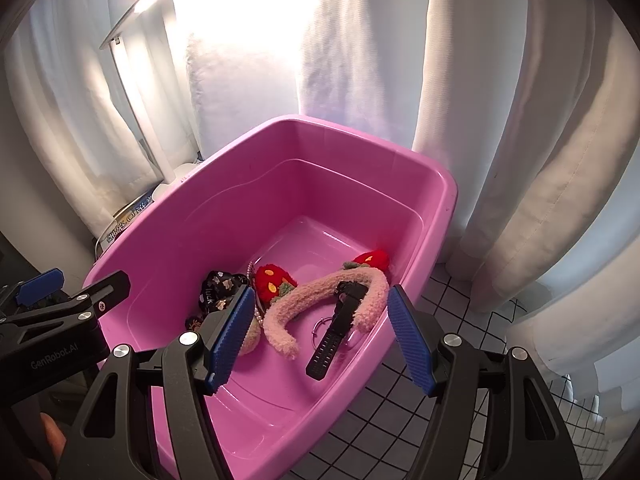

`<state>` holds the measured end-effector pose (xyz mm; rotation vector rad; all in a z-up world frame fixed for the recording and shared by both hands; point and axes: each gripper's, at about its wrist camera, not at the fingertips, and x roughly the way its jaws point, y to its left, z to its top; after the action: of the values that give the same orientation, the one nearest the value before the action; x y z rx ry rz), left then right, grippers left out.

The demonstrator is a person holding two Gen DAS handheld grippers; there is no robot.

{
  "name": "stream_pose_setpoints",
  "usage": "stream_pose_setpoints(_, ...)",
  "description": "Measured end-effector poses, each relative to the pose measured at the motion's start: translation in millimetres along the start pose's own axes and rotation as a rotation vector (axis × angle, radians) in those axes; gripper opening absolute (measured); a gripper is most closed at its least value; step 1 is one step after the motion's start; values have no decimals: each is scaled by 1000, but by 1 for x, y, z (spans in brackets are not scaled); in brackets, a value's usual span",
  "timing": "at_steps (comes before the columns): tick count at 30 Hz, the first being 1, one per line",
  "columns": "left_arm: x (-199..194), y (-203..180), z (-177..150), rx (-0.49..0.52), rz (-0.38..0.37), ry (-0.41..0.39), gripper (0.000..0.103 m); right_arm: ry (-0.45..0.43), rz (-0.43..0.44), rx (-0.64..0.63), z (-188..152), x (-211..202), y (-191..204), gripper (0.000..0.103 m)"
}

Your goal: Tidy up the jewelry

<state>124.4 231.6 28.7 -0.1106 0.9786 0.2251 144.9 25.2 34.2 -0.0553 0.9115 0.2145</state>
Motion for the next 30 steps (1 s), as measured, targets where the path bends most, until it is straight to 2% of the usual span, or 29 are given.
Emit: stream_pose_setpoints(30,0,-1,3,-7,-4,2,97,-2,-3,1,1,0,1,66)
